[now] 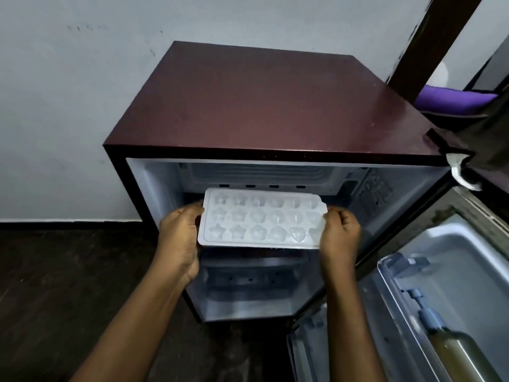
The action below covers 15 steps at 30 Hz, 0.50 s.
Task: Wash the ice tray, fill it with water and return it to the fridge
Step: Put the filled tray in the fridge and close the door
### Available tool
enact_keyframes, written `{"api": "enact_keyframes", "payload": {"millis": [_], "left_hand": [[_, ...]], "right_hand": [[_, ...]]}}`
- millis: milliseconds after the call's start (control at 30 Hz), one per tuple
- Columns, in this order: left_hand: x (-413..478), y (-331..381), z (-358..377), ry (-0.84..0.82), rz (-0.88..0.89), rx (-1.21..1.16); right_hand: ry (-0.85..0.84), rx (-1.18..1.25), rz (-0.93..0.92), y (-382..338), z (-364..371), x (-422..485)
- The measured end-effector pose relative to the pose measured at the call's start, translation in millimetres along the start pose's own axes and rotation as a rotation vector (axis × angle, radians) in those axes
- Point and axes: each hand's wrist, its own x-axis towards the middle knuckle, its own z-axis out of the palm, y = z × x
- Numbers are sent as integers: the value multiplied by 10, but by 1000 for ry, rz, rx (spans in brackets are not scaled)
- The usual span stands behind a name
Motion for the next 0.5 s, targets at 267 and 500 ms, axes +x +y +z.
{"api": "enact_keyframes", "payload": {"millis": [267,500], "left_hand": [[387,-53,137,-125,150,0],[550,-21,262,-128,309,48]], "right_hand": [[-3,61,-116,61,273,379],[-157,59,-136,66,433,686]]}}
